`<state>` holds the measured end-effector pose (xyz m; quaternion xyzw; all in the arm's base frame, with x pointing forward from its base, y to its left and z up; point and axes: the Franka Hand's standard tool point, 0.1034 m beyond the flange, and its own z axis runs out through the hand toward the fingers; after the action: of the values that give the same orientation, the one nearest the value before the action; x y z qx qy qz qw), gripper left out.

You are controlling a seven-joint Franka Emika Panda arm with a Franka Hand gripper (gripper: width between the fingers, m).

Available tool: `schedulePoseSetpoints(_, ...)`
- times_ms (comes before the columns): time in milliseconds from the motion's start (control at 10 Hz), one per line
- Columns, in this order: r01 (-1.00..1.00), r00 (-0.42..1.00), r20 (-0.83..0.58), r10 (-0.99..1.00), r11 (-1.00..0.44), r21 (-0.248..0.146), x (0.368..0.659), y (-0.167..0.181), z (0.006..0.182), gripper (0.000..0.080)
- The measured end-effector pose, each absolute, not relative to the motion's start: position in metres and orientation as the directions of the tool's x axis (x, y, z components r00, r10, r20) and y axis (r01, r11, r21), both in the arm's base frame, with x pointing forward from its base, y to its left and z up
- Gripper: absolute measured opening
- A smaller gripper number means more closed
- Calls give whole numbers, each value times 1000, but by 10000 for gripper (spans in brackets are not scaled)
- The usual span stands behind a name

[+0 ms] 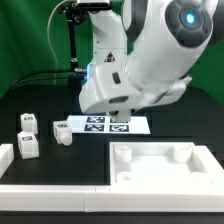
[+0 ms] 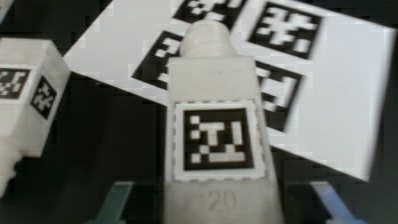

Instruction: Assemble one leg

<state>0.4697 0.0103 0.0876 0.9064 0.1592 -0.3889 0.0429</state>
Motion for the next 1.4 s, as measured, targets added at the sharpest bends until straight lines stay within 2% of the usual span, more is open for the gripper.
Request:
schedulePoseSetpoints(100,334,723,-631,281,-942,-36,485,8,93,285)
schedulePoseSetpoints(200,337,744,-602,290,-941,-35,475,7,91,285)
schedulePoseSetpoints(500,347,851,-417,320,-938,-13,482,7,90,285)
schedulePoseSetpoints(600,310,881,-365,301,-950,-34,491,22,100,285)
schedulePoseSetpoints(700,290,919,-264,293,-956,-51,518,40,119,285)
schedulePoseSetpoints(800,293,939,-179,295,-955,-41,541,51,135,285)
schedulePoseSetpoints(900,309,945,-102,309,-951,-23,557,49,140,285)
schedulePoseSetpoints(1400,308,926,207,315,-949,65,570,32,136,286)
